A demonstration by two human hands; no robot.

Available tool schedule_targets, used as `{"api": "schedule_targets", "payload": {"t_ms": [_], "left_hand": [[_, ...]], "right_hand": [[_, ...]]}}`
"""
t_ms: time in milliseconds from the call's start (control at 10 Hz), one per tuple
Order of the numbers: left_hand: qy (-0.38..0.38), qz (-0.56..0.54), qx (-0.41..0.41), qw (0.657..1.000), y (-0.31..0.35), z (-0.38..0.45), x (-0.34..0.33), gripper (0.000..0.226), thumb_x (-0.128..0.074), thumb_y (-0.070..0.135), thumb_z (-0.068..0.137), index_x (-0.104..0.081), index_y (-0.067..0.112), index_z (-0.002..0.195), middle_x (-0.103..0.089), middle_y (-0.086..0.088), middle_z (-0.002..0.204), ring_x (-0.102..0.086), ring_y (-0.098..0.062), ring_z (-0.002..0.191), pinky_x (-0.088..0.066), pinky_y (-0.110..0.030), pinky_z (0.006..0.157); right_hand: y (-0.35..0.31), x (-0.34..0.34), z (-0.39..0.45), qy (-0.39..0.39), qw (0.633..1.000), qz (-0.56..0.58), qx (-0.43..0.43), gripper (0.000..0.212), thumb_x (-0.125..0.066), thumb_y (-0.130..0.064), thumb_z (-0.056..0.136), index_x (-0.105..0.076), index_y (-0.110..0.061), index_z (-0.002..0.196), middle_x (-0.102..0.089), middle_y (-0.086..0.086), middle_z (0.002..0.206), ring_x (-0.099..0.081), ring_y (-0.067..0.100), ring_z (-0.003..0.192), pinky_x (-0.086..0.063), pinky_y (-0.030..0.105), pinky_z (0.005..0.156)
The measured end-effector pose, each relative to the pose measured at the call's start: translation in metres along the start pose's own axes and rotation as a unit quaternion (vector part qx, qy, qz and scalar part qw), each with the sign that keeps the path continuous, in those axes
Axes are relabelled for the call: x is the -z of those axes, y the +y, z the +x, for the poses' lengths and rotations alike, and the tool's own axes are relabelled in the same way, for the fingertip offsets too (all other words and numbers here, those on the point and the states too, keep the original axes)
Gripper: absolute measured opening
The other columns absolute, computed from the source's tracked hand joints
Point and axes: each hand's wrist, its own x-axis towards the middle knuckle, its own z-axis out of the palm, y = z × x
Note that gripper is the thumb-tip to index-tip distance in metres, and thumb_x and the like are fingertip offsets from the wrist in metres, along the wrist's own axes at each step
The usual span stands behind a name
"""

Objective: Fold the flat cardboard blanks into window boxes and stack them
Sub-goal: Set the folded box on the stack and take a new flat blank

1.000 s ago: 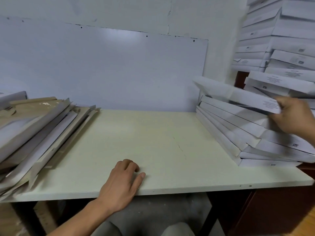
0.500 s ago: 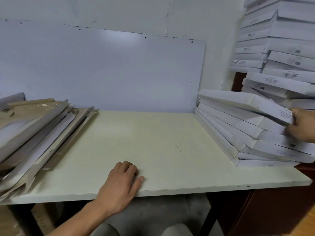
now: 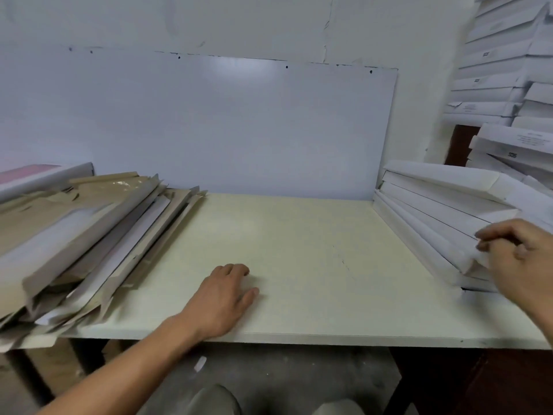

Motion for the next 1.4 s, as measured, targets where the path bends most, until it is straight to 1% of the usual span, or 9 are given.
{"api": "schedule_targets", "payload": {"t_ms": [100,200,300,500,600,700,900,1100,1400], "left_hand": [[0.02,0.069,0.078,0.994,-0.037,0.02,0.031,0.049,-0.045,0.041,0.101,-0.044,0.009,0.139,-0.051,-0.01,0.14,-0.043,-0.027,0.13,-0.038,-0.037,0.105],[0.036,0.149,0.158,0.975,-0.084,0.039,0.066,0.045,-0.044,0.04,0.1,-0.047,0.007,0.13,-0.05,-0.014,0.139,-0.039,-0.032,0.131,-0.037,-0.045,0.105],[0.055,0.182,0.237,0.953,-0.134,0.051,0.099,0.043,-0.041,0.035,0.1,-0.044,0.004,0.13,-0.043,-0.017,0.143,-0.033,-0.037,0.133,-0.032,-0.051,0.105],[0.009,0.22,0.385,0.896,-0.2,0.041,0.14,0.039,-0.043,0.013,0.094,-0.048,-0.003,0.129,-0.051,-0.025,0.132,-0.05,-0.039,0.117,-0.042,-0.044,0.097],[-0.011,0.22,0.403,0.889,-0.21,0.032,0.145,0.028,-0.046,0.011,0.096,-0.058,-0.002,0.118,-0.061,-0.018,0.116,-0.057,-0.031,0.093,-0.047,-0.036,0.08],[-0.01,0.192,0.418,0.888,-0.216,0.026,0.15,0.028,-0.046,0.013,0.099,-0.057,-0.004,0.119,-0.059,-0.019,0.116,-0.056,-0.031,0.095,-0.045,-0.035,0.08],[0.001,0.249,0.376,0.893,-0.212,0.019,0.165,0.024,-0.039,0.013,0.099,-0.062,0.006,0.102,-0.061,-0.01,0.107,-0.06,-0.026,0.095,-0.052,-0.034,0.086],[0.157,0.267,0.33,0.892,-0.195,0.022,0.16,0.015,-0.045,0.015,0.095,-0.058,0.008,0.093,-0.058,-0.013,0.078,-0.055,-0.03,0.062,-0.037,-0.029,0.045],[0.176,0.298,0.175,0.922,-0.111,0.029,0.136,0.014,-0.04,0.009,0.095,-0.044,0.012,0.082,-0.042,-0.002,0.064,-0.048,-0.03,0.058,-0.033,-0.031,0.049]], "right_hand": [[-0.024,-0.044,-0.046,-0.146,0.988,0.005,0.048,0.036,-0.056,-0.004,0.082,-0.068,-0.038,0.077,-0.07,-0.025,0.083,-0.066,-0.006,0.075,-0.049,0.008,0.067],[-0.031,-0.075,-0.076,-0.246,0.966,-0.018,0.073,0.041,-0.061,0.002,0.088,-0.068,-0.039,0.091,-0.07,-0.021,0.095,-0.062,-0.001,0.094,-0.045,0.014,0.082],[-0.026,-0.102,-0.097,-0.344,0.934,-0.046,0.087,0.029,-0.054,-0.025,0.099,-0.062,-0.026,0.127,-0.059,-0.013,0.128,-0.048,0.006,0.122,-0.034,0.022,0.103],[-0.022,-0.116,-0.108,-0.395,0.909,-0.097,0.089,0.051,-0.038,-0.049,0.096,-0.055,-0.028,0.139,-0.046,-0.014,0.145,-0.034,0.006,0.137,-0.021,0.021,0.114],[-0.02,-0.115,-0.11,-0.394,0.907,-0.112,0.1,0.049,-0.038,-0.05,0.097,-0.052,-0.03,0.14,-0.042,-0.017,0.148,-0.03,0.004,0.141,-0.02,0.022,0.116],[-0.021,-0.115,-0.11,-0.391,0.906,-0.125,0.102,0.044,-0.042,-0.045,0.1,-0.051,-0.031,0.141,-0.04,-0.018,0.15,-0.028,0.005,0.143,-0.019,0.023,0.116],[-0.025,-0.113,-0.112,-0.385,0.908,-0.124,0.107,0.043,-0.045,-0.043,0.099,-0.053,-0.03,0.14,-0.042,-0.017,0.149,-0.029,0.007,0.143,-0.02,0.024,0.115],[-0.028,-0.112,-0.112,-0.384,0.909,-0.124,0.101,0.043,-0.046,-0.043,0.099,-0.053,-0.031,0.14,-0.042,-0.017,0.149,-0.03,0.007,0.142,-0.02,0.023,0.114],[-0.025,-0.113,-0.111,-0.39,0.907,-0.123,0.099,0.043,-0.047,-0.042,0.099,-0.052,-0.031,0.14,-0.042,-0.017,0.149,-0.03,0.007,0.142,-0.021,0.024,0.115]]}}
